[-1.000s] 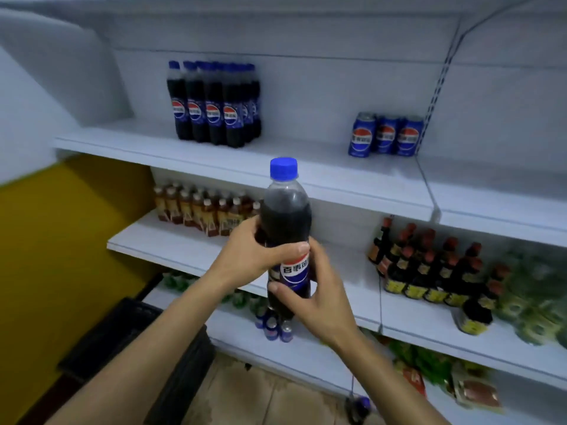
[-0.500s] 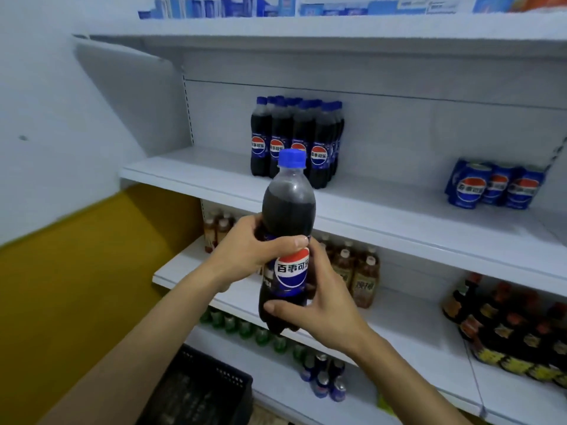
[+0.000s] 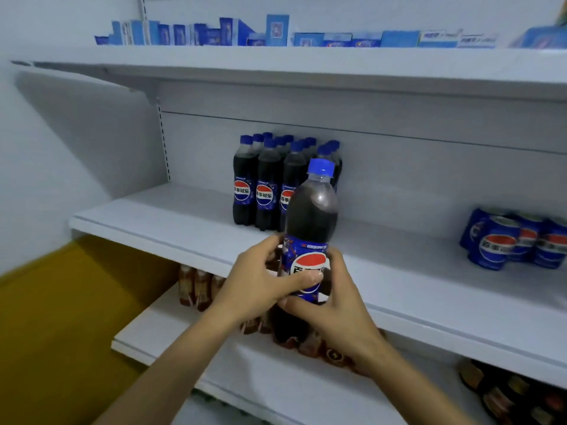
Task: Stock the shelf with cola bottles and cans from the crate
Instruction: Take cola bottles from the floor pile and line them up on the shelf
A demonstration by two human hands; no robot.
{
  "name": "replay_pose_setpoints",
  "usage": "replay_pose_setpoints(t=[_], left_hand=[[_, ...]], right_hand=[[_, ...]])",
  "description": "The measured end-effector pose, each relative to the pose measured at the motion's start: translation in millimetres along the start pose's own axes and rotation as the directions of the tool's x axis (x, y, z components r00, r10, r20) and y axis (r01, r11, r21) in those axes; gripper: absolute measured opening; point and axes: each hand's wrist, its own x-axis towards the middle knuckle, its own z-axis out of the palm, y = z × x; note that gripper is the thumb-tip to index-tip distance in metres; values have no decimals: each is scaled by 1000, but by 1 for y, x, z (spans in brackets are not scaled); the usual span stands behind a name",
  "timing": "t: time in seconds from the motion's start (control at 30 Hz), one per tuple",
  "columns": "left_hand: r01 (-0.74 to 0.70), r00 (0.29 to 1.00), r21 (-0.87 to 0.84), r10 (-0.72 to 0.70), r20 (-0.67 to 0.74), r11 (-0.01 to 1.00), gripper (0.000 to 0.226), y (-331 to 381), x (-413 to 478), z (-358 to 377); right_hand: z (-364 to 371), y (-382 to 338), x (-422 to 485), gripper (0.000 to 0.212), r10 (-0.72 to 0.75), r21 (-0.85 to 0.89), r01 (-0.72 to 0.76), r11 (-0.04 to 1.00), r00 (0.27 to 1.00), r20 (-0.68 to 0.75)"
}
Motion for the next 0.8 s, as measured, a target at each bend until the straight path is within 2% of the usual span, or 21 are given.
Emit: replay_pose_setpoints(t=[0.13, 0.2, 0.27, 0.37, 0.43, 0.53, 0.63, 0.8], left_hand=[[-93, 995, -34, 95, 37, 995, 65, 4, 64, 34], [-156, 988, 12, 156, -3, 988, 67, -6, 97, 53], [-185, 968, 157, 207, -138, 970, 80, -26, 129, 68], [-108, 906, 382, 249, -342, 918, 85, -61, 172, 83], [-31, 872, 506, 271, -408, 862, 91, -80, 194, 92], [8, 821, 653, 368, -437, 757, 93, -102, 209, 106], [18, 793, 680, 404, -456, 733, 89, -113, 214, 114], [-60, 753, 670, 475, -456, 740, 83, -118, 217, 109]], right_hand=[[-53, 11, 49, 79, -9, -64, 5, 998, 998, -66], [-81, 25, 77, 74, -6, -100, -6, 995, 993, -115], [-107, 43, 106, 68, -3, -143, -23, 989, 984, -180], [-137, 76, 153, 69, 30, -157, -79, 985, 956, -292], [-151, 100, 184, 70, 54, -158, -111, 981, 942, -331], [-164, 133, 225, 72, 48, -186, -120, 975, 935, -352], [-169, 153, 252, 72, 29, -198, -107, 974, 933, -358], [-162, 172, 278, 73, 25, -189, -101, 977, 930, -366]])
